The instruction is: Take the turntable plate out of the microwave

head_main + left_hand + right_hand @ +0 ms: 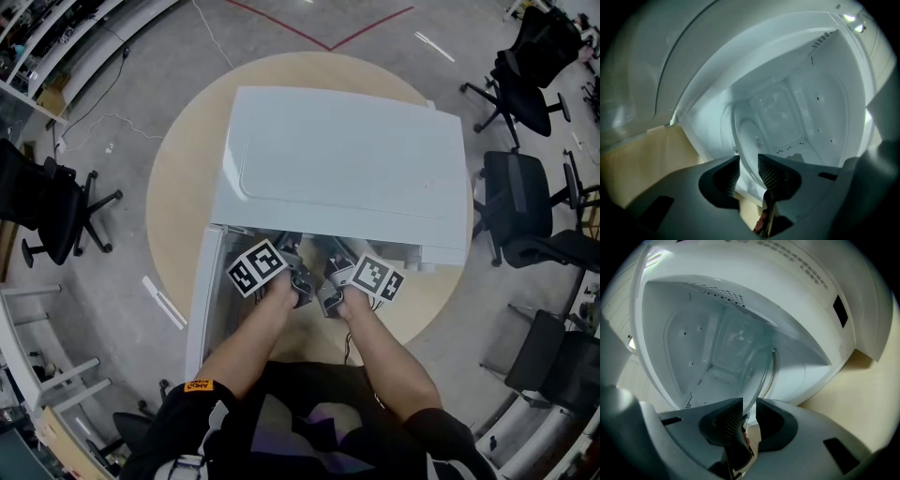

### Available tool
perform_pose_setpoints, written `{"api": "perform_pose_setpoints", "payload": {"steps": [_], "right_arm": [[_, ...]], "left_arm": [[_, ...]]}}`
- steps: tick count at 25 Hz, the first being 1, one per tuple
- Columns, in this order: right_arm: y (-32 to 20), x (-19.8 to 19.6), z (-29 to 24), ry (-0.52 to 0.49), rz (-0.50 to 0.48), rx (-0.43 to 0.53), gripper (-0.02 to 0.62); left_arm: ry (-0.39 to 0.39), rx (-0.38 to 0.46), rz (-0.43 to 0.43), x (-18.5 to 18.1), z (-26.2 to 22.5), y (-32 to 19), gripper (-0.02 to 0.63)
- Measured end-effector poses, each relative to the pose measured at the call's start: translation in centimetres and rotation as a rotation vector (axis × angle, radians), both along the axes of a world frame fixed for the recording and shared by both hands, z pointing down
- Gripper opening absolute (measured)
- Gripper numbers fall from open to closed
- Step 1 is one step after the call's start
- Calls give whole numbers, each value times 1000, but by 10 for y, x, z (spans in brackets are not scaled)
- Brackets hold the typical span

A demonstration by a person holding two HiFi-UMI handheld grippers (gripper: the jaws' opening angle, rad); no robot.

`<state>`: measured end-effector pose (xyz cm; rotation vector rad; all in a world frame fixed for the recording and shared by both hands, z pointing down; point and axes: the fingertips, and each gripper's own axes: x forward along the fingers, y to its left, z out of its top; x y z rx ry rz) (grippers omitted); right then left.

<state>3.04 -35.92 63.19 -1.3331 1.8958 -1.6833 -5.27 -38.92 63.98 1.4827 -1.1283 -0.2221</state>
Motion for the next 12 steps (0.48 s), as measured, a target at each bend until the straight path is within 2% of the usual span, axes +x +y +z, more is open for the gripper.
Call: {"api": "perform_pose_setpoints", "payload": {"steps": [7, 12], "right_arm": [[1, 3, 2, -1, 11, -4, 75], [4, 7, 9, -9, 25, -21, 75]], "left_arm": [[26, -6, -9, 2, 2, -2, 147], [40, -30, -19, 4, 4, 4, 110]]}}
